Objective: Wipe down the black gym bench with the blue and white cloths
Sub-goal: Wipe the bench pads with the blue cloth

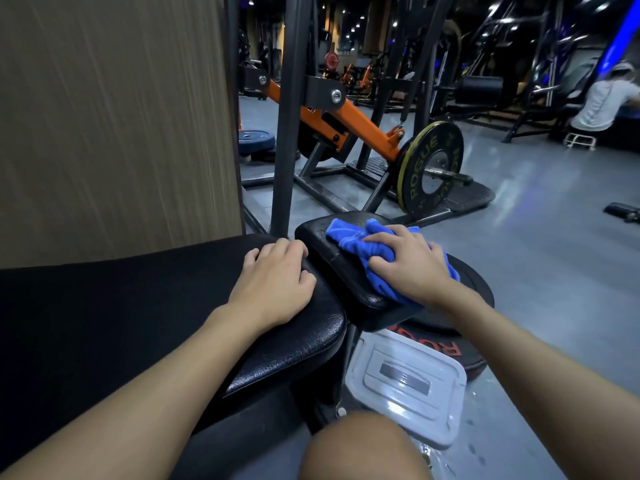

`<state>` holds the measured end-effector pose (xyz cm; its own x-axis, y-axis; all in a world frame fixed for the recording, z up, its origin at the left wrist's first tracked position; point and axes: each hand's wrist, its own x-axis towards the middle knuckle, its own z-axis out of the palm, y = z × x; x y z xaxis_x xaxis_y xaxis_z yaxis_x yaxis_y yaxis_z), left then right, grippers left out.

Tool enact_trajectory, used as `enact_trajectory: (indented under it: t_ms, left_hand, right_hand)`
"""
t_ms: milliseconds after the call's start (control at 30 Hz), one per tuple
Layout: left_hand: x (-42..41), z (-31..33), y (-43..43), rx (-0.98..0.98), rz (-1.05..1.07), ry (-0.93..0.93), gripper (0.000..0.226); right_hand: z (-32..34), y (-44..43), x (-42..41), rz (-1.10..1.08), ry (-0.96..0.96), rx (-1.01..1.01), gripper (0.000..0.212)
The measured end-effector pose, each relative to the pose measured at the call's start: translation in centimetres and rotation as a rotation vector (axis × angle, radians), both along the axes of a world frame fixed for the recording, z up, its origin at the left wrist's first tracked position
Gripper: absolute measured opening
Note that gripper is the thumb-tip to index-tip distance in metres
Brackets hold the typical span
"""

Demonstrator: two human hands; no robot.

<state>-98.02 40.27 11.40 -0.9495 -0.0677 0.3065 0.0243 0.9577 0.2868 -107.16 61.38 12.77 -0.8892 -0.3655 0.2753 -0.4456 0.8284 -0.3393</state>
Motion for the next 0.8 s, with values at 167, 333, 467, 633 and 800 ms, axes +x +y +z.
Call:
enact_trajectory:
  t_ms: [167, 333, 467, 633, 800]
  left_hand:
    - [0.6, 0.6, 0.1, 0.022, -0.006, -0.042, 0.031]
    - [3.6, 1.5, -0.8, 0.073, -0.003, -0.1, 0.027]
    - [8.0, 2.5, -2.0, 0.214, 0.049, -0.069, 0.027]
    - [12.3, 4.4, -3.9, 0.539, 0.16, 0.047, 0.023]
    - [16.1, 6.7, -6.4, 1.022, 0.218, 0.039, 0.045]
  right_hand:
    - [0.4, -1.2, 0.7, -0.024, -0.013, 0.056, 0.056]
    - [-0.6, -3.0, 4.1, 0.032, 0.104, 0.004, 0.048]
    - [-1.0, -3.9, 6.7, 0.089, 0.199, -0.104, 0.046]
    - [1.6, -6.5, 9.8, 0.326, 0.19, -0.369, 0.07]
    - [4.7, -13.1, 14.3, 0.588, 0.239, -0.432, 0.092]
